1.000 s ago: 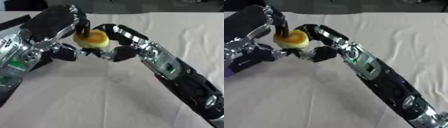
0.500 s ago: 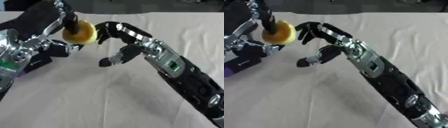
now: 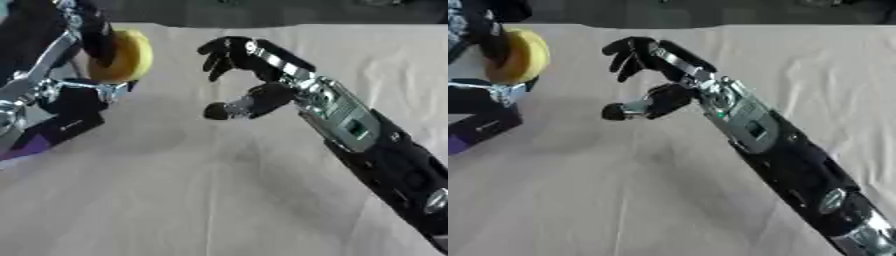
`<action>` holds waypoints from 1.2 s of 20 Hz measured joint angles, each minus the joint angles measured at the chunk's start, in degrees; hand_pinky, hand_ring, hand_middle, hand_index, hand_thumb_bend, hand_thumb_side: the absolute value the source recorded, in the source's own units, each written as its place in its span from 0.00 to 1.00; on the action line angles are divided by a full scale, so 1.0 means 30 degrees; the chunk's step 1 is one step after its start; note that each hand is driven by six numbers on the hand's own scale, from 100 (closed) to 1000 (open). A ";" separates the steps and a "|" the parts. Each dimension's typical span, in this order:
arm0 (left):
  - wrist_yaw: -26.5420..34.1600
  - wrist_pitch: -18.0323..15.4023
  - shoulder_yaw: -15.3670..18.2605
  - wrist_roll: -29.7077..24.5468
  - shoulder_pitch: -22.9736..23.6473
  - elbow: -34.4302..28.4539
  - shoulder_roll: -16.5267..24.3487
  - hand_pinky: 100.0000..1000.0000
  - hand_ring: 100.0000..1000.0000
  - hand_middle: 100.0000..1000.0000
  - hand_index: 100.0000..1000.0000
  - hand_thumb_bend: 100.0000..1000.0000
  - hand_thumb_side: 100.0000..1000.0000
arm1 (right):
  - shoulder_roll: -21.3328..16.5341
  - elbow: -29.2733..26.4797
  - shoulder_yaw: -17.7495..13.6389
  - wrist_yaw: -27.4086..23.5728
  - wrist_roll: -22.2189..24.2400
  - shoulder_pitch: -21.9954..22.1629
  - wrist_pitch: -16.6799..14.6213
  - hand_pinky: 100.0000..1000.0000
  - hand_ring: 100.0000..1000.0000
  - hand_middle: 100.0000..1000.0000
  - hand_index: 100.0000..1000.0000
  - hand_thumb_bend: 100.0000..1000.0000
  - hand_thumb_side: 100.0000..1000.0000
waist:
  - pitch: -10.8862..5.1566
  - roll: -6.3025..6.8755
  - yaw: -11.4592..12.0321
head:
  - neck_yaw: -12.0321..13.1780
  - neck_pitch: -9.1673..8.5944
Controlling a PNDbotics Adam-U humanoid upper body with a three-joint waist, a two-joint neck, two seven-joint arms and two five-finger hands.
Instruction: Pick up the objects with one hand, pass them to the other hand, and then place them into the box on the other side of the table.
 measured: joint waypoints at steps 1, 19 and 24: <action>0.0350 0.0264 0.0299 0.0347 0.0252 -0.0093 0.0170 0.65 0.35 0.18 0.23 0.18 0.00 | -0.0083 -0.0008 -0.0092 -0.0061 -0.0265 0.0077 0.0109 0.72 0.57 0.57 0.79 0.60 0.31 | 0.0000 0.0000 0.0001 | 0.0006 0.0044; 0.4749 0.2668 0.4412 0.5527 0.3283 0.3436 0.1251 0.67 0.35 0.19 0.26 0.18 0.00 | -0.1286 -0.1647 -0.2121 -0.0294 -0.3754 0.1050 0.0851 0.73 0.57 0.57 0.77 0.58 0.28 | 0.0000 -0.0326 0.0061 | 0.1555 -0.0131; 0.4752 0.2231 0.4517 0.5962 0.3170 0.5481 0.1230 0.67 0.36 0.19 0.26 0.19 0.00 | -0.1464 -0.1948 -0.2510 -0.0358 -0.4374 0.1195 0.0917 0.73 0.57 0.57 0.77 0.58 0.27 | 0.0000 -0.0481 0.0068 | 0.2688 -0.0414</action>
